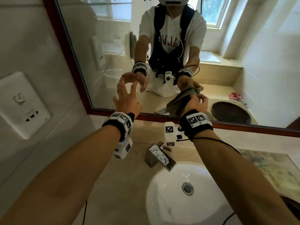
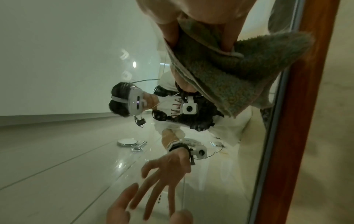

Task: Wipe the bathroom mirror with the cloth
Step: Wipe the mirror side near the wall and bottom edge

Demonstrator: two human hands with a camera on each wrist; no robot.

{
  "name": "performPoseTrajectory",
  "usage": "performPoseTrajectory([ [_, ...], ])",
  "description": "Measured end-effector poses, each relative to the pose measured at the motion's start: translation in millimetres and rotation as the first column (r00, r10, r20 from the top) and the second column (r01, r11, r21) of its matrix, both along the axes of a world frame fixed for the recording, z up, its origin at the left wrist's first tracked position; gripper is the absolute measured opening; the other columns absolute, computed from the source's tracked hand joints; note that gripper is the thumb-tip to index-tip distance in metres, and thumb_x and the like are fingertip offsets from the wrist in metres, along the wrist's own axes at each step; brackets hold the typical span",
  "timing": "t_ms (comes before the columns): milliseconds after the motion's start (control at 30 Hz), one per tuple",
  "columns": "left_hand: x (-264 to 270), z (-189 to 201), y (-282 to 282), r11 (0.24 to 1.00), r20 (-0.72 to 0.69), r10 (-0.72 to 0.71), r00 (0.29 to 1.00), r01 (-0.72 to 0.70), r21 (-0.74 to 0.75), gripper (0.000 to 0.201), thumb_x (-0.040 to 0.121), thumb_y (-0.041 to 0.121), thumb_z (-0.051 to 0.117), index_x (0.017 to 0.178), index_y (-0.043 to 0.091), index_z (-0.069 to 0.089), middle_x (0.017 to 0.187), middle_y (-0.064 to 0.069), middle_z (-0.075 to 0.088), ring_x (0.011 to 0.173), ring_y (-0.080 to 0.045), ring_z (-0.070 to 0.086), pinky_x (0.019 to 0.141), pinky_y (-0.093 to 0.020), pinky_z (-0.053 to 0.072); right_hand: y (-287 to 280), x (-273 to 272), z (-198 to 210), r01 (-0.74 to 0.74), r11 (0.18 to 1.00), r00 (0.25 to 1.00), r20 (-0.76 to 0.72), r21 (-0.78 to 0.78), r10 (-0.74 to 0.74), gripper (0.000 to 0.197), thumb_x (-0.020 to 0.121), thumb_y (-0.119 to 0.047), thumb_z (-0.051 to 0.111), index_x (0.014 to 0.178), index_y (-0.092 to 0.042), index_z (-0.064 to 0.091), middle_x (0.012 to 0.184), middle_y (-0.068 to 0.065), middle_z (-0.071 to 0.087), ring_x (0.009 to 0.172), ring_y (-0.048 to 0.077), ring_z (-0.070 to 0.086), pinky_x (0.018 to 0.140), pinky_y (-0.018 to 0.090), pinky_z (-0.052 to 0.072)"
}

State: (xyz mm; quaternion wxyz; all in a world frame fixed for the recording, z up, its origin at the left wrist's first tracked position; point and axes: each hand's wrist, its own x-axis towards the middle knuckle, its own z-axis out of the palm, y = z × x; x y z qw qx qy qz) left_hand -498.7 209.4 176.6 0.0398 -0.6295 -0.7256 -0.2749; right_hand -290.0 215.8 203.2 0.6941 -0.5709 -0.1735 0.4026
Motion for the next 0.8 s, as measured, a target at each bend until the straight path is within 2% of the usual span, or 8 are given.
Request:
performPoseTrajectory([
  [167, -32, 0, -1, 1.0, 0.009, -0.005, 1.0, 0.005, 0.03, 0.061, 0.082, 0.024, 0.066, 0.136, 0.027, 0.036, 0.153, -0.012, 0.017, 0.137, -0.031, 0.027, 0.097, -0.051, 0.042, 9, -50, -1, 0.022, 0.998, 0.999, 0.048, 0.063, -0.025, 0.02, 0.083, -0.003, 0.062, 0.086, -0.022, 0.057, 0.1, 0.009, 0.069, 0.086, 0.023, 0.064, 0.072, 0.029, 0.051],
  [300, -60, 0, -5, 0.999, 0.035, -0.029, 0.999, 0.03, -0.012, 0.047, 0.087, 0.03, 0.057, 0.131, 0.024, 0.042, 0.134, -0.008, 0.045, 0.115, -0.028, 0.052, 0.083, -0.045, 0.049, 13, -93, -6, -0.041, 0.996, 0.991, 0.13, 0.075, 0.031, 0.019, 0.083, -0.006, 0.065, 0.083, -0.024, 0.058, 0.108, 0.011, 0.07, 0.095, 0.026, 0.064, 0.075, 0.026, 0.049],
  [400, -82, -5, -10, 0.997, 0.017, -0.061, 0.998, 0.061, -0.045, 0.041, 0.088, 0.034, 0.053, 0.127, 0.027, 0.043, 0.121, -0.006, 0.057, 0.098, -0.029, 0.06, 0.077, -0.041, 0.051, 12, -131, -9, -0.11, 0.993, 0.981, 0.166, 0.034, 0.103, 0.016, 0.081, -0.01, 0.066, 0.087, -0.025, 0.062, 0.112, 0.011, 0.066, 0.095, 0.025, 0.063, 0.067, 0.017, 0.048],
  [467, -90, -7, -12, 0.994, -0.019, -0.082, 0.996, 0.081, -0.075, 0.04, 0.09, 0.037, 0.051, 0.128, 0.027, 0.043, 0.114, -0.006, 0.063, 0.094, -0.03, 0.062, 0.074, -0.039, 0.051, 9, -153, -9, -0.169, 0.985, 0.973, 0.162, 0.03, 0.162, 0.02, 0.081, -0.011, 0.068, 0.09, -0.028, 0.065, 0.118, 0.009, 0.062, 0.097, 0.023, 0.061, 0.064, 0.014, 0.046],
  [667, -92, -6, -13, 0.977, 0.102, -0.168, 0.98, 0.18, -0.115, 0.043, 0.09, 0.048, 0.054, 0.13, 0.035, 0.044, 0.098, 0.0, 0.068, 0.088, -0.025, 0.065, 0.077, -0.039, 0.053, -5, -182, -13, -0.278, 0.96, 0.958, 0.077, 0.031, 0.275, 0.023, 0.077, -0.026, 0.067, 0.075, -0.048, 0.068, 0.119, 0.004, 0.061, 0.104, 0.023, 0.061, 0.088, 0.038, 0.056],
  [700, -87, -5, -13, 0.972, 0.137, -0.198, 0.971, 0.213, -0.103, 0.044, 0.09, 0.047, 0.056, 0.131, 0.036, 0.043, 0.1, 0.001, 0.068, 0.089, -0.024, 0.065, 0.078, -0.039, 0.053, -7, -178, -12, -0.295, 0.955, 0.954, 0.059, 0.037, 0.292, 0.018, 0.076, -0.028, 0.066, 0.079, -0.045, 0.071, 0.115, 0.005, 0.065, 0.102, 0.023, 0.063, 0.089, 0.04, 0.056],
  [767, -72, -4, -12, 0.964, 0.218, -0.242, 0.945, 0.26, -0.058, 0.05, 0.089, 0.043, 0.059, 0.135, 0.037, 0.041, 0.109, 0.001, 0.067, 0.094, -0.023, 0.064, 0.079, -0.037, 0.052, -11, -166, -9, -0.336, 0.939, 0.942, 0.016, 0.07, 0.335, 0.015, 0.079, -0.027, 0.066, 0.089, -0.027, 0.077, 0.101, 0.008, 0.072, 0.097, 0.025, 0.067, 0.088, 0.039, 0.057],
  [800, -64, -5, -11, 0.96, 0.256, -0.259, 0.931, 0.277, -0.035, 0.054, 0.088, 0.041, 0.061, 0.137, 0.036, 0.041, 0.115, 0.001, 0.066, 0.098, -0.023, 0.063, 0.081, -0.036, 0.052, -11, -159, -8, -0.362, 0.928, 0.932, 0.001, 0.084, 0.363, 0.014, 0.083, -0.025, 0.066, 0.089, -0.018, 0.076, 0.094, 0.01, 0.074, 0.092, 0.024, 0.069, 0.085, 0.037, 0.058],
])
